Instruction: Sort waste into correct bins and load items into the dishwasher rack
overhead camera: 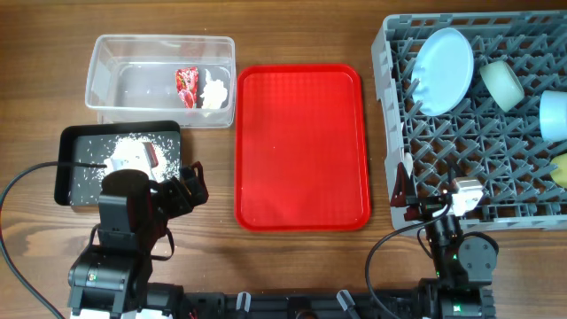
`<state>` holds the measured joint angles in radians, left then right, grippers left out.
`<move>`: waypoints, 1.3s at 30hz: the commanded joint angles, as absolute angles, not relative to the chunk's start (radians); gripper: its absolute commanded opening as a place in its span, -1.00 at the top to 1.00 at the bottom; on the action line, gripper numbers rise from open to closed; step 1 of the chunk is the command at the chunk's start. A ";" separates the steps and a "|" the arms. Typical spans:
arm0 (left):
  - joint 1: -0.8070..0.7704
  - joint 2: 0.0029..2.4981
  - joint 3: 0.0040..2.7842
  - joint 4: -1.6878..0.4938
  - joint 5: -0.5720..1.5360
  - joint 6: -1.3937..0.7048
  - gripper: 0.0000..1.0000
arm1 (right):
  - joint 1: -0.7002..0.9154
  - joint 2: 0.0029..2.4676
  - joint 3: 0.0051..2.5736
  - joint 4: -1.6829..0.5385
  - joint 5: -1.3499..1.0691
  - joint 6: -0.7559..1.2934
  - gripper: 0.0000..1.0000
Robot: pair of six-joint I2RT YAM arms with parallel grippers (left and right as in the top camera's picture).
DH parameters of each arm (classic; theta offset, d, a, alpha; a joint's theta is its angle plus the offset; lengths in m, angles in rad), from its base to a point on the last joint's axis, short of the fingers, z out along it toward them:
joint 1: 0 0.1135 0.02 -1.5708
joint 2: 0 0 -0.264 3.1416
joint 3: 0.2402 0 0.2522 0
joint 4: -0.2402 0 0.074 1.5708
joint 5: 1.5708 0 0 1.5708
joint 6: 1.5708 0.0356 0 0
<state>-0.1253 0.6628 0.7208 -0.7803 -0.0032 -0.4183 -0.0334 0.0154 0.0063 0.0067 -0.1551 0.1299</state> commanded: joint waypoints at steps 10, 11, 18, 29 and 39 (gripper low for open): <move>-0.127 0.662 0.712 -0.778 -0.020 -0.430 -1.00 | -0.029 0.010 0.006 0.010 -0.141 0.133 -0.99; -0.127 0.662 0.712 -0.778 -0.020 -0.431 -1.00 | -0.029 0.010 0.006 0.010 -0.141 0.134 -1.00; -0.127 0.661 0.712 -0.778 -0.020 -0.430 -1.00 | -0.029 0.010 0.006 0.010 -0.141 0.133 -0.99; -0.074 0.266 0.446 -0.599 -0.099 -0.390 -1.00 | -0.029 0.010 0.006 0.010 -0.141 0.133 -0.99; -0.054 0.003 0.006 -0.002 -0.186 -0.398 -1.00 | -0.029 0.010 0.006 0.009 -0.141 0.134 -0.99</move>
